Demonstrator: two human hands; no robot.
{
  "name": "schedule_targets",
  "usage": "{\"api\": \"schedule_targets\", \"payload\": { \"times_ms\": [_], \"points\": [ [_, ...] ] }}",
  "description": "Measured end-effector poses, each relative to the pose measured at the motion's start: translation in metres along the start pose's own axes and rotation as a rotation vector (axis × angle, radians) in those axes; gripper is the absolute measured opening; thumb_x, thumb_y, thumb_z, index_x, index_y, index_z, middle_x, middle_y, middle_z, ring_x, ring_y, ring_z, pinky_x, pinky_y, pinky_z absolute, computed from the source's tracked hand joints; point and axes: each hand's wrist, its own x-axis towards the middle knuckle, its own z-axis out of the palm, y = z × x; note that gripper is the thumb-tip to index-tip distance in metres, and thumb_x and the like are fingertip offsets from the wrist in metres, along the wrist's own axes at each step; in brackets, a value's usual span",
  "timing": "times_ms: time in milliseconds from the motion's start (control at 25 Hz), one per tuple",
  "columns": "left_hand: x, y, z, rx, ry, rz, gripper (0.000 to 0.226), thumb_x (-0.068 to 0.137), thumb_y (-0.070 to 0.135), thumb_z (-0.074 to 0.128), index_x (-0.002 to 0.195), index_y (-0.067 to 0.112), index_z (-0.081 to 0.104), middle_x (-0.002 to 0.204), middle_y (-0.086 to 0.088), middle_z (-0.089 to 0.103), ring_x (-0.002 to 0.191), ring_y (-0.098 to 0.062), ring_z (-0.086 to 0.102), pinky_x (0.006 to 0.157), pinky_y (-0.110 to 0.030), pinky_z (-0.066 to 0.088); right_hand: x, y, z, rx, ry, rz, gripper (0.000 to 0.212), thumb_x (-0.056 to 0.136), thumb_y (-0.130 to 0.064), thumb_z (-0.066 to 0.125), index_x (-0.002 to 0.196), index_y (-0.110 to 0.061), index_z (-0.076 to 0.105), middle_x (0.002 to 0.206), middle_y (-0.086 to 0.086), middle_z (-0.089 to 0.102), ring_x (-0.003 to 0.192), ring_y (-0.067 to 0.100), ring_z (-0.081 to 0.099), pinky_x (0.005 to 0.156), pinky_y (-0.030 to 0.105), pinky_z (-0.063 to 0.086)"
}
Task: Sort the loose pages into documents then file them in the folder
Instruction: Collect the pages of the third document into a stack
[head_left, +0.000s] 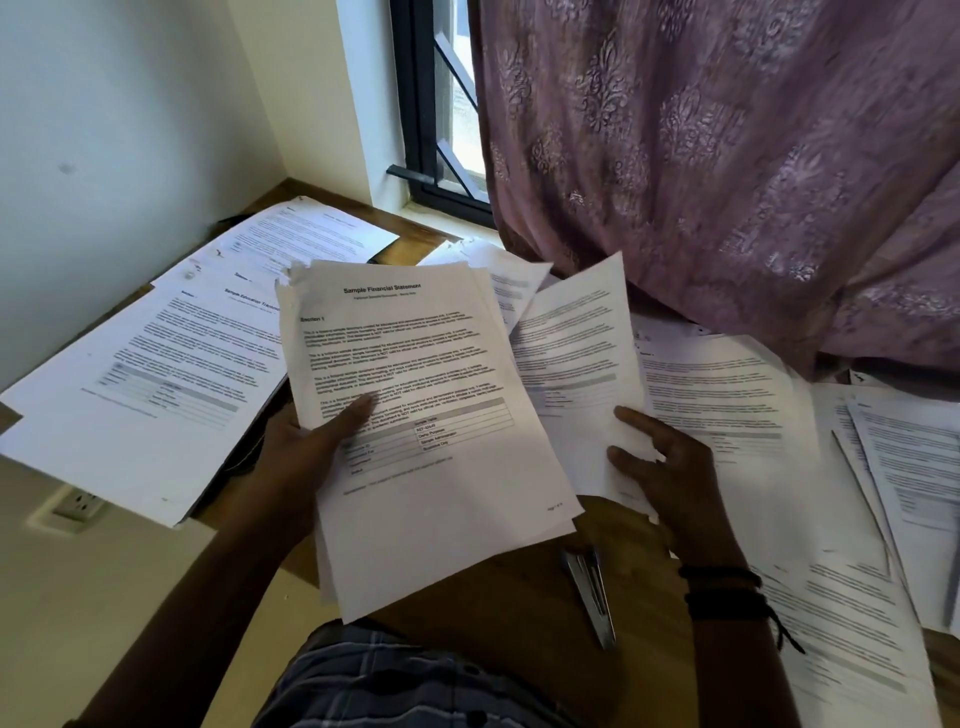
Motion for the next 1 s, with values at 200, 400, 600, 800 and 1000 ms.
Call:
{"api": "schedule_targets", "payload": {
  "times_ms": [200, 400, 600, 800, 1000],
  "points": [
    [-0.012, -0.006, 0.021, -0.033, -0.069, -0.028, 0.032, 0.086, 0.015, 0.067, 0.117, 0.01, 0.064, 0.104, -0.006, 0.076, 0.088, -0.024, 0.074, 0.063, -0.032, 0.06, -0.034, 0.009, -0.042, 0.111, -0.052, 0.054, 0.05, 0.081, -0.018, 0.073, 0.122, -0.042, 0.059, 0.134, -0.029, 0.044, 0.131, -0.002, 0.037, 0.098, 0.011, 0.038],
    [-0.029, -0.015, 0.047, -0.047, -0.105, -0.07, 0.03, 0.084, 0.019, 0.068, 0.114, 0.014, 0.066, 0.108, -0.007, 0.074, 0.094, -0.029, 0.073, 0.075, -0.043, 0.06, -0.068, 0.006, -0.078, 0.387, -0.073, 0.156, 0.061, 0.062, -0.035, 0.084, 0.12, -0.034, 0.065, 0.122, -0.019, 0.063, 0.106, -0.006, 0.062, 0.087, 0.026, 0.057],
    [-0.052, -0.031, 0.071, -0.045, -0.199, -0.134, 0.032, 0.09, 0.019, 0.064, 0.121, 0.012, 0.064, 0.112, -0.009, 0.073, 0.098, -0.033, 0.071, 0.078, -0.046, 0.06, -0.092, 0.011, -0.103, 0.551, -0.215, 0.179, 0.087, 0.047, -0.05, 0.091, 0.126, -0.026, 0.063, 0.127, -0.009, 0.065, 0.11, 0.017, 0.066, 0.079, 0.031, 0.059],
    [-0.074, -0.041, 0.09, -0.043, -0.267, -0.164, 0.026, 0.092, 0.017, 0.061, 0.118, 0.009, 0.064, 0.108, -0.011, 0.074, 0.093, -0.031, 0.073, 0.068, -0.04, 0.061, -0.108, 0.005, -0.101, 0.615, -0.326, 0.16, 0.054, 0.079, -0.035, 0.074, 0.13, -0.027, 0.057, 0.128, -0.001, 0.065, 0.112, 0.024, 0.065, 0.085, 0.041, 0.058],
    [-0.072, -0.034, 0.099, -0.028, -0.252, -0.033, 0.028, 0.09, 0.014, 0.063, 0.118, 0.011, 0.065, 0.109, -0.006, 0.074, 0.095, -0.024, 0.073, 0.072, -0.036, 0.061, -0.098, -0.003, -0.084, 0.406, -0.235, 0.33, 0.038, 0.095, -0.052, 0.047, 0.128, -0.034, 0.054, 0.12, 0.0, 0.068, 0.105, 0.023, 0.067, 0.085, 0.053, 0.057]
  ]
}}
